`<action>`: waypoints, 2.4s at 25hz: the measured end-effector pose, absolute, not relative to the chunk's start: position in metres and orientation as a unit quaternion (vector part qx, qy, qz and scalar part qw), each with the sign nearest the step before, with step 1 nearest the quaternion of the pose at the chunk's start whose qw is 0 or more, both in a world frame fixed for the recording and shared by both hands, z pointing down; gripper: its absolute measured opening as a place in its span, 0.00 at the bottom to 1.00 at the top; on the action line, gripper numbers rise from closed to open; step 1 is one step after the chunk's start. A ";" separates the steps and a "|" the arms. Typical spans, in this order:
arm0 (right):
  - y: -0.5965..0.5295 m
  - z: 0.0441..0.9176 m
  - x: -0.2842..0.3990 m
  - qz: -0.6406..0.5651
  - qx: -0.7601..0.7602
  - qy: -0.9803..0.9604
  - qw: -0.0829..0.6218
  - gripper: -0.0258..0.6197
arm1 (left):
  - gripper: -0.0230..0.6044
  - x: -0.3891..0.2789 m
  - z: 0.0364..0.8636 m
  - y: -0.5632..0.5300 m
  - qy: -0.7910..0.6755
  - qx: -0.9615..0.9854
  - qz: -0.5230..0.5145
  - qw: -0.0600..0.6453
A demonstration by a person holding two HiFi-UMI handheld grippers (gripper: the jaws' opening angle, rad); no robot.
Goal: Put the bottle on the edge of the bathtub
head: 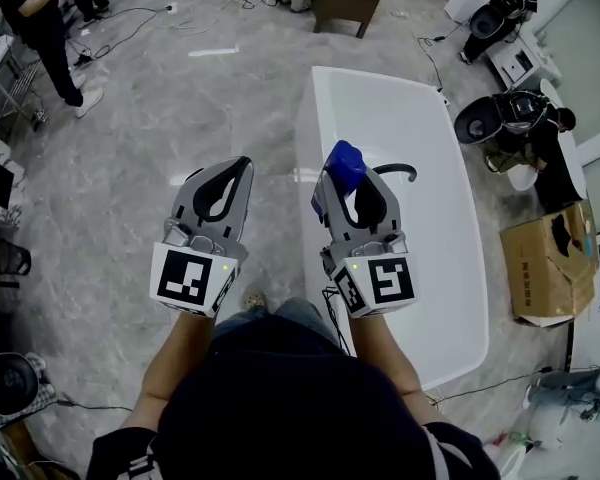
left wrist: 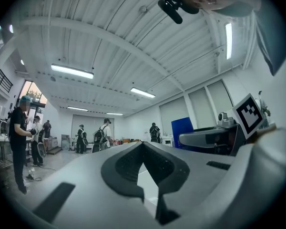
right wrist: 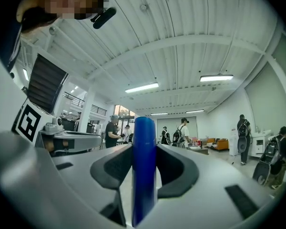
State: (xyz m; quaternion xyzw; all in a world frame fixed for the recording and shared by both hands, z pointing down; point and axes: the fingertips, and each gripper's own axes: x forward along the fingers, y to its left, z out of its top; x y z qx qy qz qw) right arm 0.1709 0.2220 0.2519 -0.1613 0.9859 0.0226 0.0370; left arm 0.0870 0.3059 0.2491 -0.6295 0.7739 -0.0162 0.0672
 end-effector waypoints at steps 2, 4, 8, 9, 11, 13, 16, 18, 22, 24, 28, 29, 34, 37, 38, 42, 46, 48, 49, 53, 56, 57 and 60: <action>0.213 0.256 0.160 0.021 -0.165 0.986 0.031 0.30 | 0.07 0.077 0.254 0.294 0.770 -0.636 -0.013 0.061; 0.202 0.259 0.150 0.019 -0.166 0.986 0.026 0.30 | 0.07 0.068 0.259 0.282 0.767 -0.640 -0.011 0.052; 0.180 0.264 0.123 0.016 -0.165 0.986 0.020 0.30 | 0.07 0.040 0.268 0.262 0.767 -0.640 -0.008 0.039; 0.174 0.265 0.114 0.015 -0.162 0.986 0.020 0.30 | 0.07 0.032 0.269 0.256 0.769 -0.638 -0.008 0.037; 0.161 0.269 0.096 0.013 -0.157 0.987 0.020 0.30 | 0.07 0.015 0.273 0.244 0.771 -0.635 -0.008 0.035; 0.148 0.273 0.077 0.011 -0.152 0.988 0.020 0.30 | 0.07 -0.003 0.277 0.232 0.774 -0.633 -0.009 0.033; 0.126 0.278 0.040 0.010 -0.143 0.989 0.024 0.30 | 0.07 -0.036 0.282 0.212 0.779 -0.626 -0.009 0.032; 0.106 0.277 0.014 0.008 -0.136 0.990 0.027 0.30 | 0.07 -0.059 0.281 0.194 0.781 -0.624 -0.013 0.034; 0.059 0.271 -0.040 0.004 -0.120 0.992 0.030 0.30 | 0.07 -0.107 0.264 0.147 0.785 -0.617 -0.011 0.050; 0.036 0.269 -0.064 0.005 -0.114 0.993 0.030 0.30 | 0.07 -0.131 0.261 0.123 0.789 -0.613 -0.009 0.046; -0.012 0.263 -0.106 0.011 -0.104 0.994 0.036 0.30 | 0.07 -0.169 0.255 0.073 0.788 -0.614 -0.009 0.051; -0.024 0.263 -0.115 0.012 -0.103 0.994 0.037 0.30 | 0.07 -0.178 0.254 0.061 0.788 -0.613 -0.008 0.053; -0.073 0.272 -0.154 0.017 -0.103 0.994 0.037 0.30 | 0.07 -0.219 0.252 0.010 0.785 -0.617 0.002 0.062; -0.099 0.286 -0.162 0.014 -0.122 0.992 0.026 0.30 | 0.07 -0.235 0.266 -0.017 0.777 -0.628 -0.009 0.047; -0.107 0.290 -0.162 0.013 -0.131 0.991 0.022 0.30 | 0.07 -0.238 0.270 -0.027 0.772 -0.634 -0.009 0.043; -0.136 0.300 -0.164 0.009 -0.164 0.986 0.006 0.30 | 0.07 -0.249 0.273 -0.064 0.749 -0.661 -0.006 0.038; -0.160 0.310 -0.170 0.004 -0.232 0.973 -0.013 0.30 | 0.07 -0.264 0.280 -0.103 0.701 -0.713 -0.006 0.024; -0.174 0.319 -0.165 0.003 -0.261 0.965 -0.021 0.30 | 0.07 -0.262 0.287 -0.125 0.677 -0.736 -0.004 0.017; -0.183 0.322 -0.163 0.003 -0.271 0.962 -0.024 0.30 | 0.07 -0.261 0.288 -0.138 0.667 -0.745 -0.003 0.014; -0.222 0.332 -0.157 -0.003 -0.335 0.941 -0.038 0.30 | 0.07 -0.252 0.288 -0.200 0.599 -0.800 -0.004 0.006; -0.251 0.341 -0.153 -0.008 -0.384 0.922 -0.046 0.30 | 0.07 -0.246 0.289 -0.242 0.544 -0.839 -0.012 0.010; -0.259 0.345 -0.153 -0.010 -0.398 0.916 -0.049 0.30 | 0.07 -0.246 0.291 -0.254 0.529 -0.849 -0.014 0.006; -0.279 0.360 -0.152 -0.016 -0.435 0.898 -0.061 0.30 | 0.07 -0.247 0.301 -0.283 0.487 -0.873 -0.017 -0.007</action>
